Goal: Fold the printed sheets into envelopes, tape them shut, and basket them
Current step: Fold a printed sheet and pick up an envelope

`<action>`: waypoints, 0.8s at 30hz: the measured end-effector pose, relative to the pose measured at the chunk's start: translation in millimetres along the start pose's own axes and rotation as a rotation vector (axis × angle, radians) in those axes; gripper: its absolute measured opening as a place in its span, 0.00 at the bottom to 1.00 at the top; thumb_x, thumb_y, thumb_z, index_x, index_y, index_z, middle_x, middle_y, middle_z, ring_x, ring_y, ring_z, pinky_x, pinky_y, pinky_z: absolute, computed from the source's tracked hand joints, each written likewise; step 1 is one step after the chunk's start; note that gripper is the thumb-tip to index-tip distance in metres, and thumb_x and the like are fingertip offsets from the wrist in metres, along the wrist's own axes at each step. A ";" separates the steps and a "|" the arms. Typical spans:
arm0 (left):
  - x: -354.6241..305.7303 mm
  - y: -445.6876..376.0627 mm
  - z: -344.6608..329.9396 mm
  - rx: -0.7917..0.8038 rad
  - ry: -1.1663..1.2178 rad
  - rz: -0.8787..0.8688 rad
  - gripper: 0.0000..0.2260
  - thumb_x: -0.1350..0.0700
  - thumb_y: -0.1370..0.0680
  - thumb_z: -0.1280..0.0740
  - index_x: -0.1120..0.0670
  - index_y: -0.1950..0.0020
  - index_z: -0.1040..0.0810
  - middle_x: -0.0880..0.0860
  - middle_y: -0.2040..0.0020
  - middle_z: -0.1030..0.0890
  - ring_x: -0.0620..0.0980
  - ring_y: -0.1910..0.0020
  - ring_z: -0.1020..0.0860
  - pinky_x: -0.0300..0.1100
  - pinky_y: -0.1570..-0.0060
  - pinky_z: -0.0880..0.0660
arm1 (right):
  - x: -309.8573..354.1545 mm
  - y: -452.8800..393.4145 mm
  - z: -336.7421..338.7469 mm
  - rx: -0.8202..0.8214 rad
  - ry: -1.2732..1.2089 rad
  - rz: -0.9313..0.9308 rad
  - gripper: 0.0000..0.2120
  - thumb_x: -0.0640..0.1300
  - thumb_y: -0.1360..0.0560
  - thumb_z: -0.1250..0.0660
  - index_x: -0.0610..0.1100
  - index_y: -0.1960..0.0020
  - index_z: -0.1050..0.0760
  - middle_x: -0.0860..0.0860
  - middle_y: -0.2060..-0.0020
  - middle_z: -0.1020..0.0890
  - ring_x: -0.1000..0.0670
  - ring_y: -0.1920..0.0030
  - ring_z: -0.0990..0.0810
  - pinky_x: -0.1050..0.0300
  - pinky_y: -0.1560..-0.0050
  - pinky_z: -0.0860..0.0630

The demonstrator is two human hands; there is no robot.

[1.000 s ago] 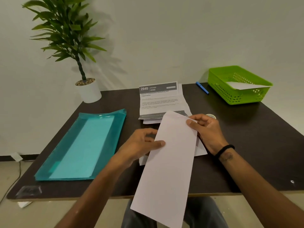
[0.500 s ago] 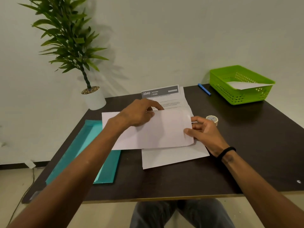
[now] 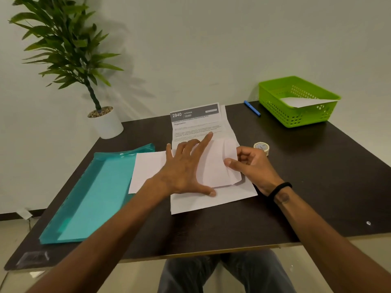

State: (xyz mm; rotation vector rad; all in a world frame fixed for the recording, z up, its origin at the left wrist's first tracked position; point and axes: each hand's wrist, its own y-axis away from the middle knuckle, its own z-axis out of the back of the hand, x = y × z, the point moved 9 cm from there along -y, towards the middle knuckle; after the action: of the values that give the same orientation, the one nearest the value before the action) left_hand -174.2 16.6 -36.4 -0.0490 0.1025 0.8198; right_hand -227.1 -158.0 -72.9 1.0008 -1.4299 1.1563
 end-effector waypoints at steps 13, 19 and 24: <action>-35.3 10.3 25.1 -0.155 -0.292 -0.244 0.52 0.26 0.30 0.34 0.36 0.19 0.66 0.54 0.17 0.49 0.58 0.18 0.49 0.70 0.24 0.63 | 6.0 3.9 -0.5 -0.008 0.036 0.040 0.14 0.39 0.26 0.23 0.50 0.43 0.19 0.54 0.49 0.12 0.54 0.48 0.13 0.58 0.51 0.16; -43.6 9.8 24.3 -0.213 -0.284 -0.264 0.51 0.27 0.29 0.33 0.37 0.18 0.64 0.54 0.18 0.47 0.58 0.19 0.47 0.70 0.24 0.62 | -0.4 0.0 5.4 -0.077 0.153 0.042 0.11 0.41 0.24 0.25 0.49 0.43 0.18 0.57 0.51 0.13 0.57 0.50 0.14 0.62 0.55 0.17; -19.2 -2.3 16.6 -0.132 -0.204 -0.140 0.55 0.24 0.31 0.33 0.34 0.21 0.71 0.51 0.16 0.57 0.57 0.17 0.54 0.68 0.23 0.65 | -3.3 -2.9 10.1 -0.079 0.058 0.038 0.11 0.39 0.23 0.26 0.46 0.41 0.17 0.57 0.51 0.12 0.56 0.50 0.13 0.63 0.54 0.17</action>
State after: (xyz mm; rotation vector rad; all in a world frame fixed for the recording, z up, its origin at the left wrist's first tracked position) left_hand -184.4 2.5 -17.8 -0.0959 -0.1466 0.6869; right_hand -225.7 -168.4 -76.2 0.8818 -1.4429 1.1388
